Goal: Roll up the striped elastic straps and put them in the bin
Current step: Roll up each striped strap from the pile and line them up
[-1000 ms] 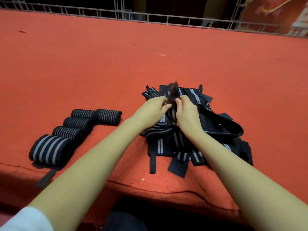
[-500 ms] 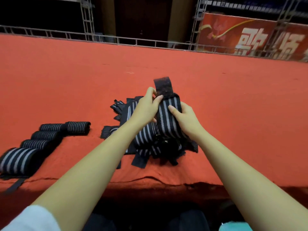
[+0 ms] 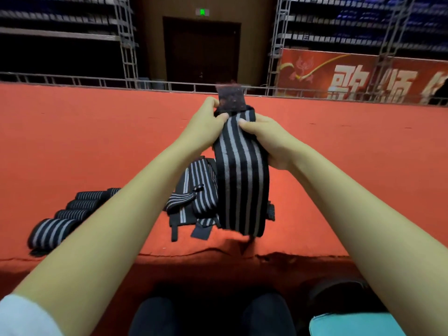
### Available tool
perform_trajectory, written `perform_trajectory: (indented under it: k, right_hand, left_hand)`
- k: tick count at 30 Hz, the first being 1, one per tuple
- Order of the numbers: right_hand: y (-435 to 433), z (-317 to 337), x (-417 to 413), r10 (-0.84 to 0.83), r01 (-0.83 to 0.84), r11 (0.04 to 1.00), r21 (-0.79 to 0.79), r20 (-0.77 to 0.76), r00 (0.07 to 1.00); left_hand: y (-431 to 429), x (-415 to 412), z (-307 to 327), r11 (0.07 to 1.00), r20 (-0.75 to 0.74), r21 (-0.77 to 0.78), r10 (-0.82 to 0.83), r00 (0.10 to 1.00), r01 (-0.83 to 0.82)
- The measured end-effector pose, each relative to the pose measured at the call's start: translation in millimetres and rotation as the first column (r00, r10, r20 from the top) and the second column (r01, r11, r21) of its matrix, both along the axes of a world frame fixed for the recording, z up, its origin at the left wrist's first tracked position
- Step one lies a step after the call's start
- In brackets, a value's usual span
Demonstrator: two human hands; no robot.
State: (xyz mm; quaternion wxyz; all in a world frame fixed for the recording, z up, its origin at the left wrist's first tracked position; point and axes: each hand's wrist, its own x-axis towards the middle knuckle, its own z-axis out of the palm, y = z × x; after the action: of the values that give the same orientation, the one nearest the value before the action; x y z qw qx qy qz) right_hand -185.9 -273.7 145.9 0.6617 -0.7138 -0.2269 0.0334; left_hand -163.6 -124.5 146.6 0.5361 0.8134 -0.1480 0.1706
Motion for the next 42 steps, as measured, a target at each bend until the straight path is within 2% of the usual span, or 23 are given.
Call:
perform_trajectory:
  k: [4,9,11,16,19,22,27,30,34,38,40,42]
  right_hand:
    - [5.6,0.0,-8.9,0.031,-0.026,0.998,0.059,-0.093,0.995]
    - [1.0,-31.2,-6.9,0.036,-0.016,0.996,0.085,-0.246,0.969]
    - [-1.5,-51.6,-2.4,-0.015,0.028,0.999,0.040,-0.293,0.956]
    - [-4.2,-127.4,20.3,-0.205,0.170,0.975,-0.146,-0.272,0.940]
    - [-3.7,-171.3,30.6,-0.281,0.242,0.958,-0.154,-0.331,0.901]
    - [-0.1,-203.5,40.9,-0.321,0.292,0.947,-0.135,-0.328,0.888]
    - [20.3,-226.3,57.3,-0.266,0.244,0.964,-0.108,-0.305,0.914]
    - [39.5,-228.9,65.9,-0.222,0.190,0.971,-0.142,-0.257,0.941]
    - [69.5,-231.7,72.2,-0.143,0.098,0.980,-0.174,-0.272,0.952]
    - [108.6,-231.6,75.0,-0.107,0.060,0.917,-0.395,-0.097,0.989]
    - [120.3,-236.9,79.6,-0.113,0.174,0.847,-0.503,0.149,0.982]
    - [128.5,-245.5,85.5,-0.021,0.299,0.741,-0.602,0.424,0.905]
  left_hand:
    - [5.7,-16.0,12.5,0.999,-0.017,0.029,0.015,1.000,-0.014]
    - [7.4,-14.2,-16.0,0.994,-0.074,0.096,0.064,0.995,-0.057]
    - [6.0,-6.3,-40.2,0.988,-0.120,0.142,0.079,0.990,-0.062]
    - [-1.2,17.7,-116.7,0.972,-0.295,0.233,0.086,0.952,-0.016]
    - [-2.2,30.8,-157.2,0.985,-0.432,0.173,0.069,0.899,0.008]
    - [1.4,39.2,-186.8,0.996,-0.485,0.091,0.061,0.873,-0.020]
    - [19.0,43.5,-221.1,0.994,-0.358,0.032,0.112,0.927,-0.108]
    - [36.9,41.3,-230.3,0.984,-0.346,-0.021,0.162,0.924,-0.180]
    - [66.5,35.1,-235.1,0.945,-0.333,-0.131,0.243,0.911,-0.300]
    - [111.8,27.2,-243.3,0.886,-0.330,-0.095,0.402,0.854,-0.453]
    - [133.9,22.6,-250.3,0.861,-0.341,-0.063,0.457,0.821,-0.505]
    - [150.7,17.3,-257.7,0.846,-0.367,-0.033,0.485,0.794,-0.532]
